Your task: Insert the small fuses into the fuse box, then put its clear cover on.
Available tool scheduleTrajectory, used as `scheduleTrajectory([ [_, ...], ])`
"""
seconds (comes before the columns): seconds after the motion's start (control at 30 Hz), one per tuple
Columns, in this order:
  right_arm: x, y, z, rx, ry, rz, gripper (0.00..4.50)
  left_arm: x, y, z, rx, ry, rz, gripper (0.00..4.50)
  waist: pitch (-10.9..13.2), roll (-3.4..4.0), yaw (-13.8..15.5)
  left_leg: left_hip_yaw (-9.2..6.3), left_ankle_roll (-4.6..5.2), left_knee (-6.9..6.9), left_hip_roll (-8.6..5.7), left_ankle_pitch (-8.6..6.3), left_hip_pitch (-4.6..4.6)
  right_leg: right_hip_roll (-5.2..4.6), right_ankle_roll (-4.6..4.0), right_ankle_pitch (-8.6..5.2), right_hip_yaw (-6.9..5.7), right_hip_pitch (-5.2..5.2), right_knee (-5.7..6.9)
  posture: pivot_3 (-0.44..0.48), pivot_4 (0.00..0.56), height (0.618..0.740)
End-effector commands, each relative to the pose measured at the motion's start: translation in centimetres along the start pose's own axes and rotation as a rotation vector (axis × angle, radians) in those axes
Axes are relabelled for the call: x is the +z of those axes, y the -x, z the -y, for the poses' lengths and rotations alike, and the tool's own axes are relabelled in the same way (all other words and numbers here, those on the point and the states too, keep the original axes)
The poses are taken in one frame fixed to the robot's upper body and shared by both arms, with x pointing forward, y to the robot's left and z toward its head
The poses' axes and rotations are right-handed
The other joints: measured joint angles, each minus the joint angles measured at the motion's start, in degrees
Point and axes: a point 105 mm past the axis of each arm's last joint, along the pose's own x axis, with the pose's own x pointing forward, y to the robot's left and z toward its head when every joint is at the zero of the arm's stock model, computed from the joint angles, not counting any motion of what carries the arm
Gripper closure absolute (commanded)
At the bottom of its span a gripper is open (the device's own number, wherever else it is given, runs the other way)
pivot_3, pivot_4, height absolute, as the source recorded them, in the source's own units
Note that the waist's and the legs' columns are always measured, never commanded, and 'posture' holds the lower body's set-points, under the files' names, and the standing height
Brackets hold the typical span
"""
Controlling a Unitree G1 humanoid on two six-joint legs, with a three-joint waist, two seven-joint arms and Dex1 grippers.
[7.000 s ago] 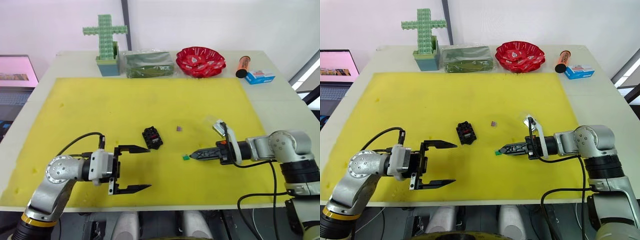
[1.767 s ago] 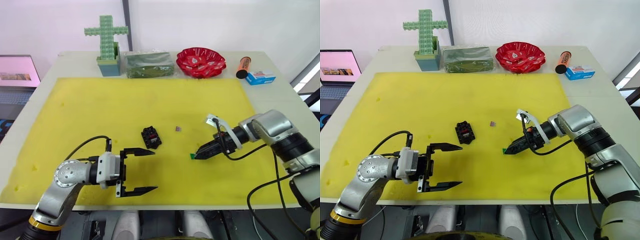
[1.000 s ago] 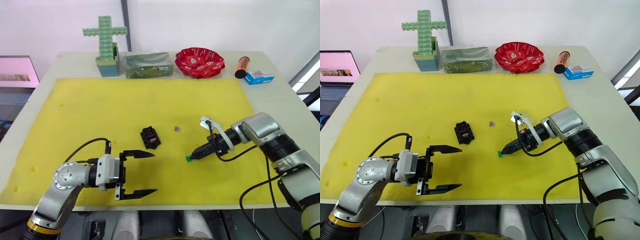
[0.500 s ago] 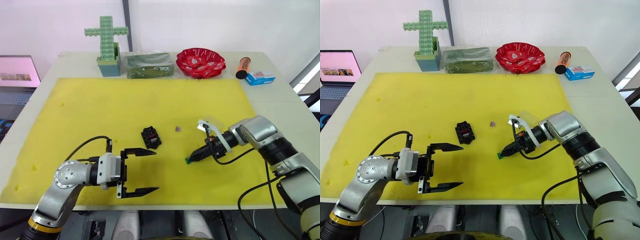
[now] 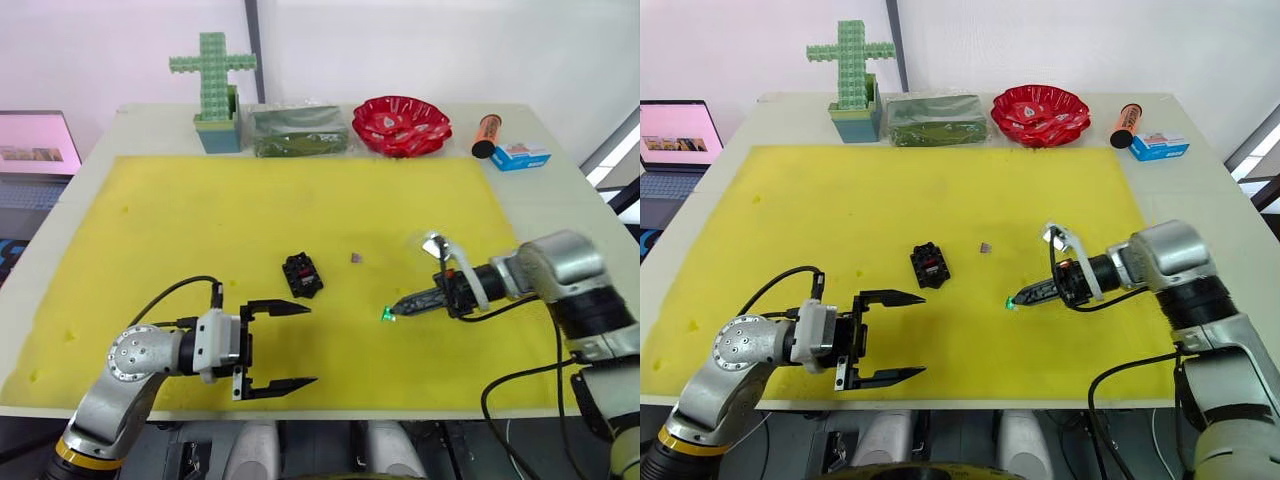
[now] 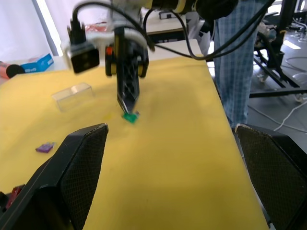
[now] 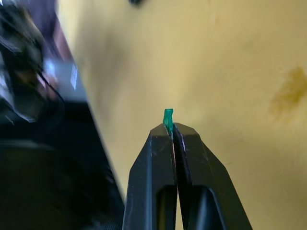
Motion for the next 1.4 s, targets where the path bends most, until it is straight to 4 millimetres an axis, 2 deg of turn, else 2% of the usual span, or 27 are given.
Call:
scheduleTrajectory([
  [0.03,-0.8,1.0,-1.2,0.060,-0.026,0.134,4.48,0.4,0.5,0.1,0.005,-0.028,0.014,0.00,0.0,-0.06,0.1,-0.01,0.00,-0.01,0.00,0.00,0.00,0.00,0.00,0.00,0.00,0.02,-0.01,0.000,0.150,0.740],
  [0.17,-2.5,0.7,-2.3,0.045,-0.080,0.342,4.48,0.4,0.7,0.3,0.007,-0.022,0.013,0.00,0.0,-0.06,0.1,-0.01,0.00,0.03,-0.01,0.00,-0.01,-0.01,-0.01,-0.01,0.00,0.11,-0.04,0.000,0.150,0.740],
  [0.3,-2.5,-1.8,-2.6,-0.139,-0.284,0.765,4.48,0.5,0.7,0.3,0.000,-0.018,0.015,0.00,-0.2,-0.39,-0.4,-0.22,0.01,-0.01,0.06,-0.01,0.04,0.20,0.18,-0.11,0.01,0.15,-0.01,0.000,0.150,0.740],
  [0.4,-2.3,-2.7,-3.7,-0.194,-0.422,0.879,4.48,0.5,0.7,0.3,-0.005,-0.016,0.018,0.00,-0.2,-0.04,-1.3,-0.30,0.01,-0.01,0.13,0.00,0.04,0.33,0.19,-0.11,0.11,0.10,0.05,0.000,0.150,0.740],
  [0.63,-2.8,-3.7,-2.9,-0.297,-0.534,0.851,4.48,0.6,0.5,0.1,-0.013,-0.020,0.021,0.00,-0.3,-0.22,-1.4,-0.27,0.01,-0.02,0.09,0.00,0.02,0.22,0.12,-0.14,0.14,0.14,-0.02,0.000,0.150,0.740],
  [0.87,-4.8,-4.4,-1.9,-0.356,-0.547,0.764,4.48,1.0,0.3,0.2,-0.007,-0.021,0.021,0.00,-0.4,-0.20,-1.4,-0.27,0.01,-0.06,0.09,0.00,0.03,0.14,0.10,-0.14,0.15,0.14,-0.02,0.000,0.150,0.740],
  [1.17,-5.8,-4.7,-1.4,-0.380,-0.521,0.701,4.48,1.3,-0.2,0.2,-0.007,-0.025,0.030,0.00,-0.4,-0.19,-1.4,-0.28,0.01,-0.05,0.09,0.00,0.03,0.07,0.09,-0.14,0.16,0.13,-0.04,0.000,0.150,0.740],
  [1.27,-6.3,-4.5,-1.3,-0.377,-0.475,0.667,3.80,1.4,-0.4,0.2,-0.008,-0.025,0.033,0.00,-0.4,-0.19,-1.3,-0.28,0.01,-0.05,0.07,0.00,0.03,0.06,0.09,-0.14,0.16,0.14,-0.04,0.000,0.150,0.740],
  [1.33,-6.8,-4.3,-1.4,-0.363,-0.429,0.638,3.16,1.4,-0.4,0.2,-0.010,-0.025,0.033,0.00,-0.4,-0.19,-1.2,-0.26,0.01,-0.05,0.05,0.00,0.03,0.03,0.09,-0.14,0.16,0.15,-0.05,0.000,0.150,0.740],
  [1.37,-7.0,-4.1,-1.5,-0.352,-0.401,0.617,2.70,1.4,-0.4,0.2,-0.011,-0.025,0.034,0.00,-0.4,-0.19,-1.2,-0.26,0.01,-0.04,0.05,0.00,0.03,0.02,0.09,-0.14,0.16,0.16,-0.06,0.000,0.150,0.740],
  [1.4,-7.4,-3.7,-1.3,-0.345,-0.375,0.590,2.46,1.4,-0.5,0.2,-0.011,-0.025,0.034,0.00,-0.4,-0.20,-1.2,-0.27,0.01,-0.05,0.05,0.00,0.03,0.01,0.09,-0.14,0.16,0.16,-0.06,0.000,0.150,0.740],
])
